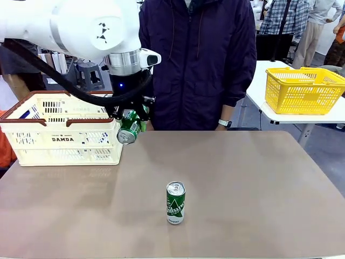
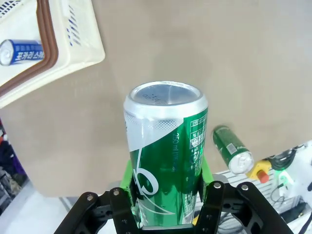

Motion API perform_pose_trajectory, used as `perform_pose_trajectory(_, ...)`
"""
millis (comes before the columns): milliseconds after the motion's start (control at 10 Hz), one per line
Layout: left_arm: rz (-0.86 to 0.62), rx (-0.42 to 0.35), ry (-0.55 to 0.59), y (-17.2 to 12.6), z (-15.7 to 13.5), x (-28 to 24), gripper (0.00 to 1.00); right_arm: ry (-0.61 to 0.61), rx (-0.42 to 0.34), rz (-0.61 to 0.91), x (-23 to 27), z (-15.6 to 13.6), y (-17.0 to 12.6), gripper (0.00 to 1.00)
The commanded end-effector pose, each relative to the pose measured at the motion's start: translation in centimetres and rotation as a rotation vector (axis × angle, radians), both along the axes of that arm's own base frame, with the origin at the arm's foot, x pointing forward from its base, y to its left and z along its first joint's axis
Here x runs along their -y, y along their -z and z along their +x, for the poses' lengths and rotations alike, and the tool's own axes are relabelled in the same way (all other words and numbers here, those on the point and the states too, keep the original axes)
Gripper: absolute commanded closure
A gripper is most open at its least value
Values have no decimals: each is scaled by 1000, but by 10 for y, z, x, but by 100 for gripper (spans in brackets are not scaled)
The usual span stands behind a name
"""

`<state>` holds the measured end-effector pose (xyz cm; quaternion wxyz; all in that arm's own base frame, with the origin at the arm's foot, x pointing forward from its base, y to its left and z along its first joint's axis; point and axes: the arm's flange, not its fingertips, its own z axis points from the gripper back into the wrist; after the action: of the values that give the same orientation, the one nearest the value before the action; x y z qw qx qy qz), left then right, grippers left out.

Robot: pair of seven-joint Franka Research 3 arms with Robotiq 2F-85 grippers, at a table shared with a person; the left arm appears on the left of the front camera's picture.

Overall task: Place the drinks into the Shopping basket.
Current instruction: Pick up one drink and place it into the Shopping basket.

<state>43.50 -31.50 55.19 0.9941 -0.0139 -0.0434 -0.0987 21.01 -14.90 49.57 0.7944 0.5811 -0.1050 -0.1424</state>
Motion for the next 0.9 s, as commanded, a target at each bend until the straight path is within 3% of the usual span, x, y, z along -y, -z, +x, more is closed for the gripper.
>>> perform_pose_trajectory(0,0,3,7,-2,-3,-4,100,-3,19,14,1,0,-3,0)
perform_pose_trajectory(100,-69,5,-78,-22,15,-36,100,-3,19,14,1,0,-3,0)
perform_pose_trajectory(200,-50,21,-299,-49,43,-79,100,-3,19,14,1,0,-3,0)
perform_pose_trajectory(300,-20,50,-414,-76,68,-126,100,-3,19,14,1,0,-3,0)
perform_pose_trajectory(400,-6,56,-444,-94,98,-169,100,-3,19,14,1,0,-3,0)
perform_pose_trajectory(500,129,63,-423,-100,128,-206,100,-3,19,14,1,0,-3,0)
perform_pose_trajectory(600,152,87,-310,-93,158,-244,100,-3,19,14,1,0,-3,0)
perform_pose_trajectory(800,146,56,-192,-55,187,-299,100,-3,19,14,1,0,-3,0)
